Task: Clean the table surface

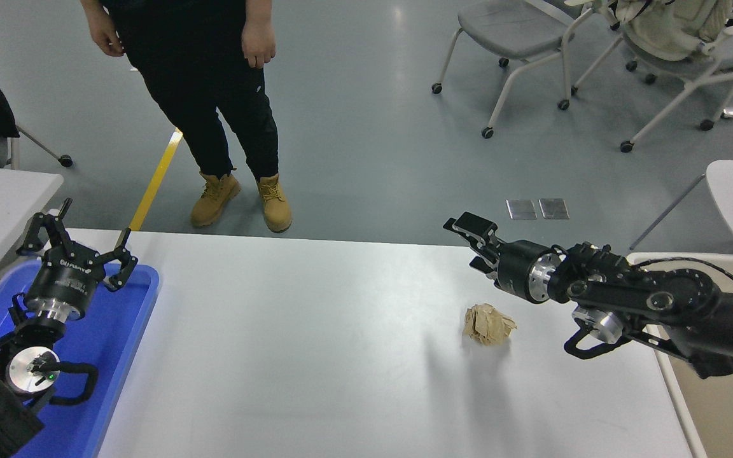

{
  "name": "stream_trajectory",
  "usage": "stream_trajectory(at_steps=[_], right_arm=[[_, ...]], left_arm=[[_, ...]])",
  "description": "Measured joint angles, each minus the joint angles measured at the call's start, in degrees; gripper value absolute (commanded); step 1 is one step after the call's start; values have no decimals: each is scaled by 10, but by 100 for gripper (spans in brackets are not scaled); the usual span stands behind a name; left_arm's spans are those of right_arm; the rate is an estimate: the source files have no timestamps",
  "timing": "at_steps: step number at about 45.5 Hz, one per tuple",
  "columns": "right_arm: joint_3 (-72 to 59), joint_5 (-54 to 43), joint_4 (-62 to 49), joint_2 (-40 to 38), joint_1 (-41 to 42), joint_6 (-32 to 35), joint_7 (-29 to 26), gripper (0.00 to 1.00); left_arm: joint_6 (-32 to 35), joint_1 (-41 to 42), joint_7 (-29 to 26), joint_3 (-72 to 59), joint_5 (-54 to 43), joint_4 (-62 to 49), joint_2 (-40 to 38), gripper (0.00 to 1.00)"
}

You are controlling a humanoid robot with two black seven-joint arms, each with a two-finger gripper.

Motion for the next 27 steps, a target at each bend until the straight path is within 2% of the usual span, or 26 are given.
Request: stream_trajectory(at_steps=[15, 27], right_arm=[[-70, 20, 33, 2, 59, 12, -121, 100], [-96, 24, 29, 33, 70, 23, -173, 100]], left_arm=[[0, 0, 0, 0, 0, 0, 0, 100], [0, 0, 0, 0, 0, 0, 0, 100]])
